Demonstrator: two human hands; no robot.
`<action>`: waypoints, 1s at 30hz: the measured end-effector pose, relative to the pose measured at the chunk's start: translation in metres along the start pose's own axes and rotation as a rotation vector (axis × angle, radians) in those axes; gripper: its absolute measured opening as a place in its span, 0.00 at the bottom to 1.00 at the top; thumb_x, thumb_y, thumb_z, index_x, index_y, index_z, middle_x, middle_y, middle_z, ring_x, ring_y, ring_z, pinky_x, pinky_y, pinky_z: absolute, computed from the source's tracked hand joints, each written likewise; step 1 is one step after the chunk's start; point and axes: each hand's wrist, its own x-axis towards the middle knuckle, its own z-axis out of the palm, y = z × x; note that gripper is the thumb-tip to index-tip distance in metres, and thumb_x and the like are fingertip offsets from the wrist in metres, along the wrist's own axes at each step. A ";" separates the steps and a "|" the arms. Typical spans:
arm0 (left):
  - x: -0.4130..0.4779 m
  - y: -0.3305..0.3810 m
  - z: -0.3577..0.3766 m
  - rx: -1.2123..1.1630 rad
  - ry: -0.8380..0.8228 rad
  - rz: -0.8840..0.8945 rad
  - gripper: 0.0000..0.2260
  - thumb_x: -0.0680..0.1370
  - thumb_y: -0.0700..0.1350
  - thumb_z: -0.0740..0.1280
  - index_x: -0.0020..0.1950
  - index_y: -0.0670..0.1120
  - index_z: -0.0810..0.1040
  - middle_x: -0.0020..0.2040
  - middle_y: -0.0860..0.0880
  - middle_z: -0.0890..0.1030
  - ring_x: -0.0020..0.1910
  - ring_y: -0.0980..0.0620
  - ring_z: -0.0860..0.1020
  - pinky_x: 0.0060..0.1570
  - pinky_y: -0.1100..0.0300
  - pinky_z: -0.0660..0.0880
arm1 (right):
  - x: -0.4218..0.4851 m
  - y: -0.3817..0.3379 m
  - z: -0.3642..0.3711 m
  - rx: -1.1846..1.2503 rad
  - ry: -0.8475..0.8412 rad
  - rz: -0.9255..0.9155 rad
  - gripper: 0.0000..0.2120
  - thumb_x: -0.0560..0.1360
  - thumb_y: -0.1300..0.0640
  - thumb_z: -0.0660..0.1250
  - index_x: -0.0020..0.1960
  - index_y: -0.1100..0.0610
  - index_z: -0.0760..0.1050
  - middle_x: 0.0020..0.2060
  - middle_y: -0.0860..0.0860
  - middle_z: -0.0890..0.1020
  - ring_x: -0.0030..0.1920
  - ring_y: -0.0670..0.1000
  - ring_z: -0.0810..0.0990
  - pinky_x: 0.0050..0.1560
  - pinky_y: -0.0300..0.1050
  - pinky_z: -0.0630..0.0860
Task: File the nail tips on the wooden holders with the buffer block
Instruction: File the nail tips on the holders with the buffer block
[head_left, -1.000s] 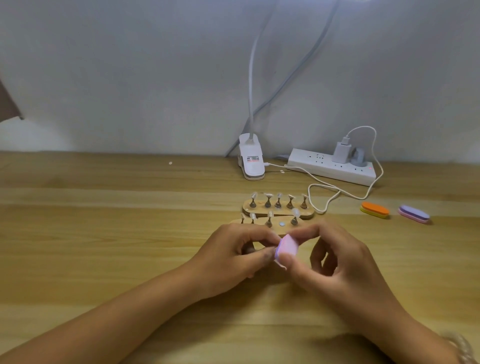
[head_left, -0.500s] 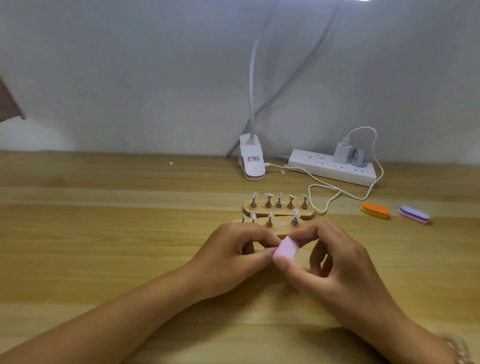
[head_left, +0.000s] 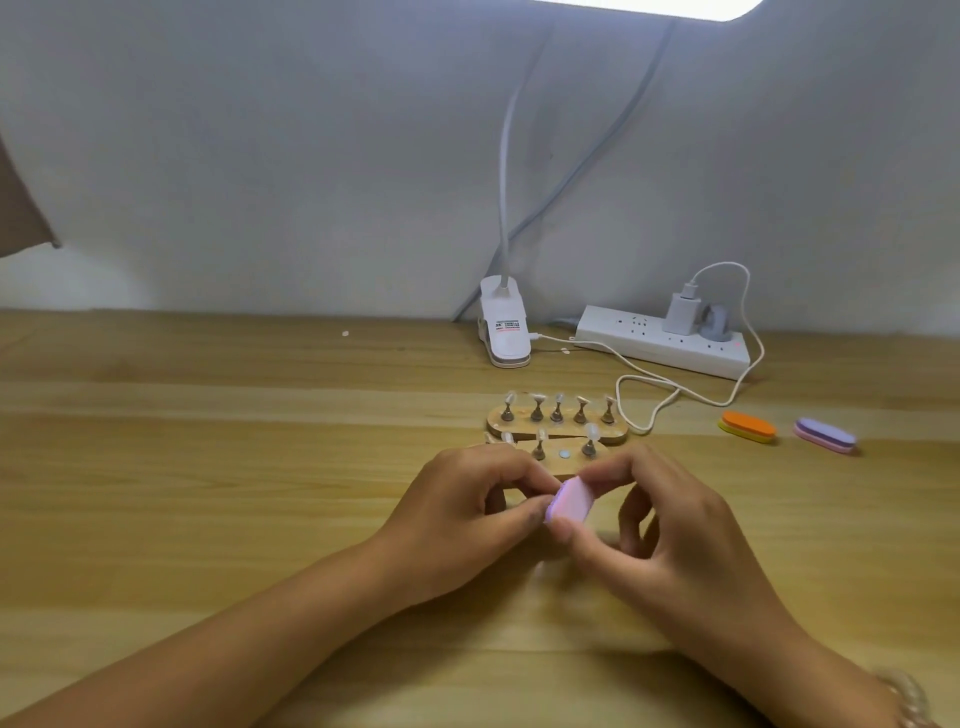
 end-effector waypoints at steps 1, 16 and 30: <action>0.000 0.000 0.000 -0.001 0.001 0.004 0.04 0.76 0.40 0.73 0.48 0.47 0.86 0.37 0.60 0.79 0.29 0.59 0.71 0.34 0.67 0.65 | 0.000 0.000 0.000 0.019 -0.006 0.004 0.15 0.68 0.38 0.73 0.46 0.46 0.76 0.44 0.40 0.80 0.34 0.49 0.77 0.33 0.38 0.71; -0.001 0.000 0.000 -0.153 -0.058 -0.033 0.08 0.80 0.45 0.63 0.53 0.47 0.81 0.40 0.52 0.81 0.26 0.53 0.76 0.30 0.61 0.73 | -0.002 -0.001 0.001 0.013 0.041 -0.090 0.14 0.69 0.45 0.75 0.50 0.48 0.77 0.45 0.39 0.79 0.37 0.48 0.78 0.33 0.38 0.72; 0.000 -0.001 -0.002 -0.145 -0.101 -0.029 0.06 0.81 0.42 0.65 0.52 0.46 0.82 0.42 0.55 0.83 0.27 0.52 0.76 0.31 0.63 0.72 | 0.002 0.005 -0.002 0.014 0.103 -0.045 0.15 0.69 0.43 0.73 0.52 0.48 0.77 0.45 0.39 0.79 0.37 0.48 0.78 0.33 0.43 0.75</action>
